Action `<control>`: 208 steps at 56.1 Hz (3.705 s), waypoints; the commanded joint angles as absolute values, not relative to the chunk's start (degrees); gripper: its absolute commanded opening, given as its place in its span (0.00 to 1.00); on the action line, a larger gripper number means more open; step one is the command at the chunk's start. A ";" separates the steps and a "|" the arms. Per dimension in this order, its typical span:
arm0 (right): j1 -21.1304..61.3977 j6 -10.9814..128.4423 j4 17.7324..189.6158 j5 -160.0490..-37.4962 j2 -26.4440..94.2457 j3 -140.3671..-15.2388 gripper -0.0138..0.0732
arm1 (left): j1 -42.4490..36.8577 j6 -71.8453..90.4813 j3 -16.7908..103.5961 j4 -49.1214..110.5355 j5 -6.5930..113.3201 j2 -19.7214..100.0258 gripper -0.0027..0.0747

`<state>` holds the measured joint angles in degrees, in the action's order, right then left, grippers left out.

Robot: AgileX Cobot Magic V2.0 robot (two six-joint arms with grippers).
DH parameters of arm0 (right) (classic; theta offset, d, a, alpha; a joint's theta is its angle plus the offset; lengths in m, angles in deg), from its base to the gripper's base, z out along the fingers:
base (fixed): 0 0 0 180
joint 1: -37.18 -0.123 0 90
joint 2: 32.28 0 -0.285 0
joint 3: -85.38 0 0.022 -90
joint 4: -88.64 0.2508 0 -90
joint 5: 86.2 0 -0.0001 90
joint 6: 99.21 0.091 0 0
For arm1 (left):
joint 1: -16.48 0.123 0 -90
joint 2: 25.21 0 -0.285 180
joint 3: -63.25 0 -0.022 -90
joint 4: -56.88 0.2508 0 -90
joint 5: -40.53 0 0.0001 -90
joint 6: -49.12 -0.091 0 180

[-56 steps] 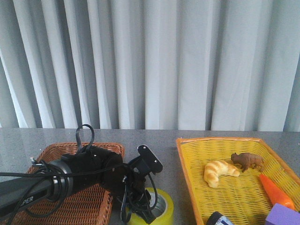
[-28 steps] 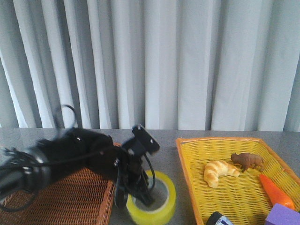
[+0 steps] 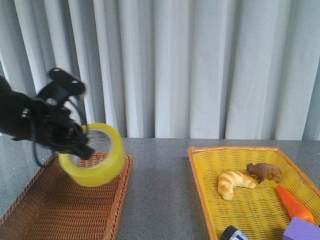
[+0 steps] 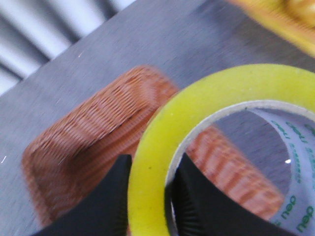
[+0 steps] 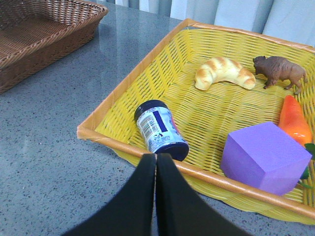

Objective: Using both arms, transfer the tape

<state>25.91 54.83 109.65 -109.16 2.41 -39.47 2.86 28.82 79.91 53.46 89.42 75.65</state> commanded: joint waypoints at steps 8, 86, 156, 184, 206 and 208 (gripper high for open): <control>26.23 54.75 110.13 -105.62 2.55 -40.90 0.15 | 5.81 31.02 81.44 53.47 87.38 76.74 0.03; 26.23 54.75 110.25 -107.83 2.55 -40.90 0.15 | 5.81 38.99 81.50 62.54 99.71 87.66 0.51; 26.23 54.75 110.25 -106.43 2.55 -40.90 0.15 | 5.81 38.75 74.97 52.09 110.58 45.74 0.39; 26.23 54.75 110.25 -106.48 2.55 -40.90 0.15 | 5.81 45.62 38.27 52.03 84.43 24.65 0.08; 26.23 54.75 110.20 -106.48 2.55 -40.90 0.15 | 5.81 47.00 34.07 52.02 73.79 20.37 0.03; 26.23 54.75 110.20 -106.48 2.55 -40.90 0.15 | 5.81 47.00 34.07 52.02 73.91 20.37 0.03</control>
<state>25.91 54.83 109.65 -110.45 2.41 -39.47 5.82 46.34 32.62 52.72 78.39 20.38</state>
